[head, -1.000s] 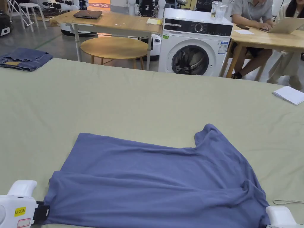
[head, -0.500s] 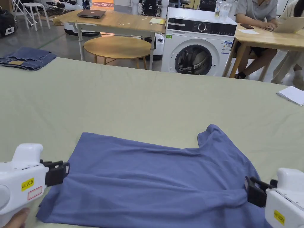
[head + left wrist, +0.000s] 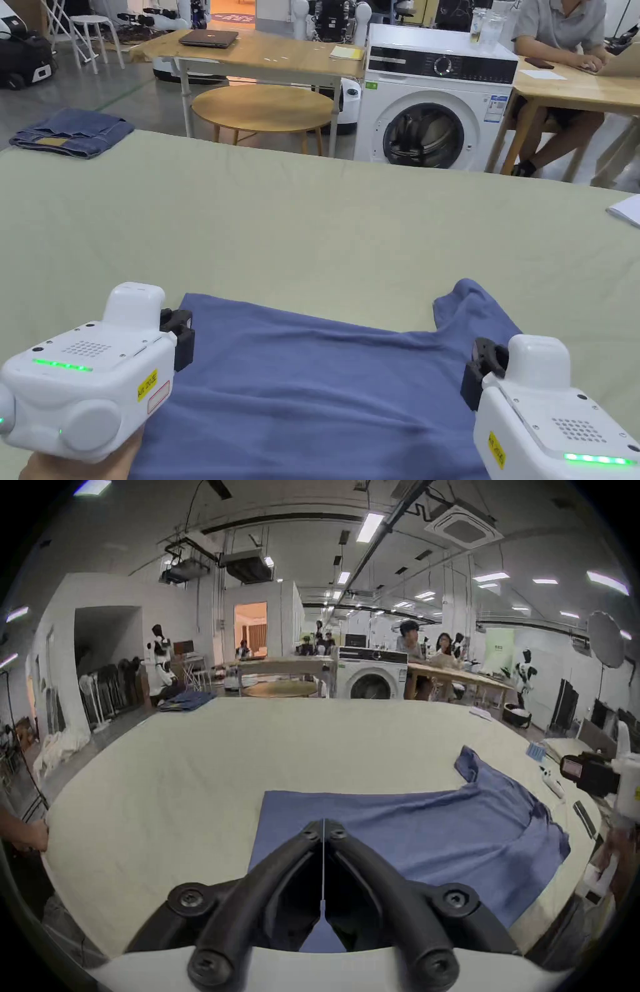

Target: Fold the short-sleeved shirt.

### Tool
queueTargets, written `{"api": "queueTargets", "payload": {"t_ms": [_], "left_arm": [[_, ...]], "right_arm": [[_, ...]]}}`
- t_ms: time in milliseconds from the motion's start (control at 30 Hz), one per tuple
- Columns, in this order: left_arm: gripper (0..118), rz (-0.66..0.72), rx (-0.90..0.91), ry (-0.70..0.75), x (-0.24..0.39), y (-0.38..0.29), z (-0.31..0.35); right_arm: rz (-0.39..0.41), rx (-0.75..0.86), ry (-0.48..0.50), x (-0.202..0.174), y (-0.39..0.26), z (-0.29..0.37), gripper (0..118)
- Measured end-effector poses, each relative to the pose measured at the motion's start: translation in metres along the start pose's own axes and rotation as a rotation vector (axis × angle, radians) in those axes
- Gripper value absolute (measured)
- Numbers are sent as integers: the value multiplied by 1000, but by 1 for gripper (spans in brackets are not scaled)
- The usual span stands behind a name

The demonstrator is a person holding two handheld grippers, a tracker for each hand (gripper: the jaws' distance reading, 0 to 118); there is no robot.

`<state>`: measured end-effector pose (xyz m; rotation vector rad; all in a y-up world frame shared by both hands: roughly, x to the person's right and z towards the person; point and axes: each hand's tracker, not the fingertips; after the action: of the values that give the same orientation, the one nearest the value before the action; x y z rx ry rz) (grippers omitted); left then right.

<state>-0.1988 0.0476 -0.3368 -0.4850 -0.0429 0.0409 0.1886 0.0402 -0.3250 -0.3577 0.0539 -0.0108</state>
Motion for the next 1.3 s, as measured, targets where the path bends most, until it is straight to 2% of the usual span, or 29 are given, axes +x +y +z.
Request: {"api": "queueTargets", "payload": {"t_ms": [200, 433, 467, 500, 533, 600, 667, 800, 867, 967, 1133, 1300], "left_arm": [[0, 67, -123, 11, -41, 36, -80], [0, 117, -443, -26, -90, 69, -194], [9, 134, -474, -36, -98, 70, -207], [29, 151, -512, -36, -102, 71, -219], [40, 153, -532, -35, -105, 71, -228], [50, 157, -572, -36, -109, 69, -248], [53, 169, -615, -47, -111, 63, -264], [53, 121, -688, -4, -101, 50, -289], [45, 58, -638, 52, -86, 52, -281], [0, -43, -610, 36, -67, 46, -275], [0, -36, -564, -3, -60, 45, -249], [0, 9, -480, -25, -67, 54, -211]], "right_arm": [[9, -20, 7, -3, -2, -19, 0], [36, -80, -6, 9, -4, -40, 0], [35, -87, -6, 12, -5, -43, 0], [35, -98, -11, 15, -7, -45, 0], [38, -110, -18, 17, -8, -47, 0], [37, -129, -29, 22, -10, -50, 0], [37, -147, -42, 27, -13, -53, 0], [30, -180, -67, 36, -20, -58, 0], [30, -195, -75, 40, -23, -59, 0], [9, -212, -84, 45, -27, -61, 0], [-27, -239, -81, 58, -20, -67, 0], [-48, -281, -91, 94, 18, -92, 0]]}}
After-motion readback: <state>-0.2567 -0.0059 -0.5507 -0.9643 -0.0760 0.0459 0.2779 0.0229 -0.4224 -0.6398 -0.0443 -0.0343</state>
